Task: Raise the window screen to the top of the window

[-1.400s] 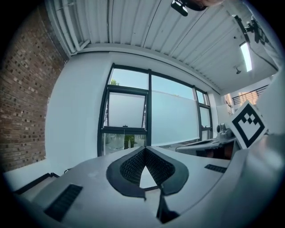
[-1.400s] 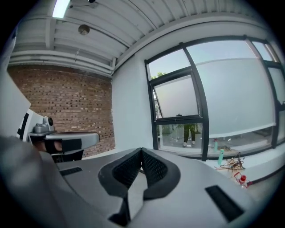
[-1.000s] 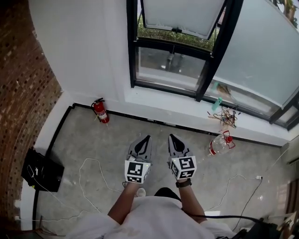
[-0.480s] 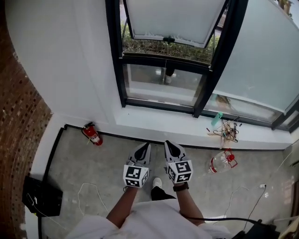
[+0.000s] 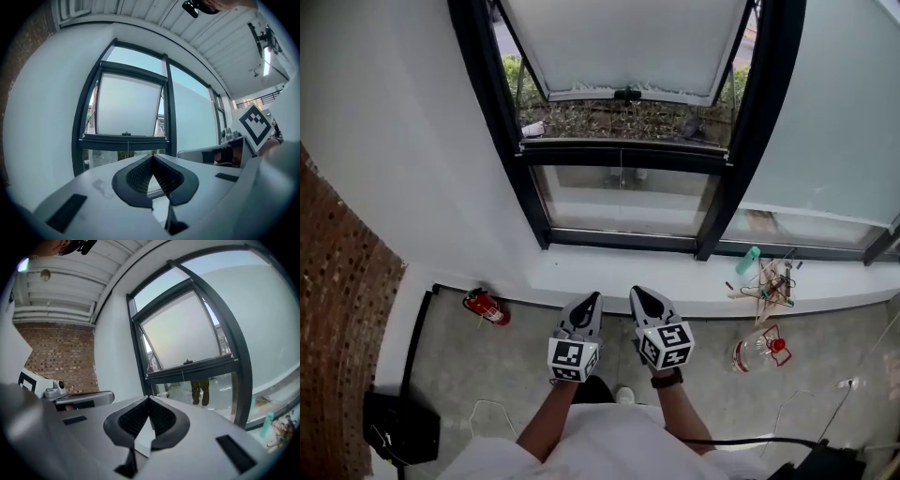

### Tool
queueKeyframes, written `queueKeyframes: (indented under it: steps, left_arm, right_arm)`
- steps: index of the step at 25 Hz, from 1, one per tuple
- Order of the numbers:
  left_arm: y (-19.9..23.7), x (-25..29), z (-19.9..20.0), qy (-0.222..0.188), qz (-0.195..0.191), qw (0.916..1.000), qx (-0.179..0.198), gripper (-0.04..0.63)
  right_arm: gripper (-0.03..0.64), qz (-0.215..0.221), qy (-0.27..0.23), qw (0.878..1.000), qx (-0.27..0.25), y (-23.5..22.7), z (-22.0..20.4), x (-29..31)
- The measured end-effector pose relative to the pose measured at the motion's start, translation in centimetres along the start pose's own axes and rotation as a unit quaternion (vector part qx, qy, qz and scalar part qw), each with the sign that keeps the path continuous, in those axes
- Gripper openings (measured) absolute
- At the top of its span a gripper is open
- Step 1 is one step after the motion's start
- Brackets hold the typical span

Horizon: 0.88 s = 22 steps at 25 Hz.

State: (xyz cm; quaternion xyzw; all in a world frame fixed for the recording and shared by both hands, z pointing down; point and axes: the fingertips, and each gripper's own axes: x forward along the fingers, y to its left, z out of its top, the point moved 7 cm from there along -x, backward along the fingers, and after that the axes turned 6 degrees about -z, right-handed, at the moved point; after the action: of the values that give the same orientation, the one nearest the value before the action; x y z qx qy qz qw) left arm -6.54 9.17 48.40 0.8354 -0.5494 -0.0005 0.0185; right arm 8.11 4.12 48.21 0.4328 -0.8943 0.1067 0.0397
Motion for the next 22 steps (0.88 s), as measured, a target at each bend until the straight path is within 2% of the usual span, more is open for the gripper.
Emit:
queueKeyframes:
  steps: [5,9,12,17,22]
  left_arm:
    - [4.0,5.7,-0.8,0.01,-0.016,0.9998,0.005,0.0]
    - [8.4,12.1,-1.0,0.005,-0.049,0.9986,0.021,0.002]
    - [12.9,16.7,-0.6,-0.006,-0.069,0.9976,0.003,0.0]
    - [21.3,22.2,1.9,-0.026,-0.081,0.9964,0.002,0.0]
    - [27.0,25.8,2.0,-0.028,-0.089,0.9955,-0.015,0.001]
  right_arm:
    - [0.0,-0.015,0.006,1.0,-0.009,-2.3,-0.1,5.5]
    - [0.002,-0.062,0.02,0.998,-0.001,-6.4,-0.3,11.4]
    - [0.002,-0.089,0.019,0.996,0.012,-8.9,1.6,16.6]
    - [0.0,-0.095,-0.009,0.995,-0.002,-8.9,6.2,25.3]
    - [0.0,-0.096,0.012,0.995,-0.015,-8.1,6.3,31.0]
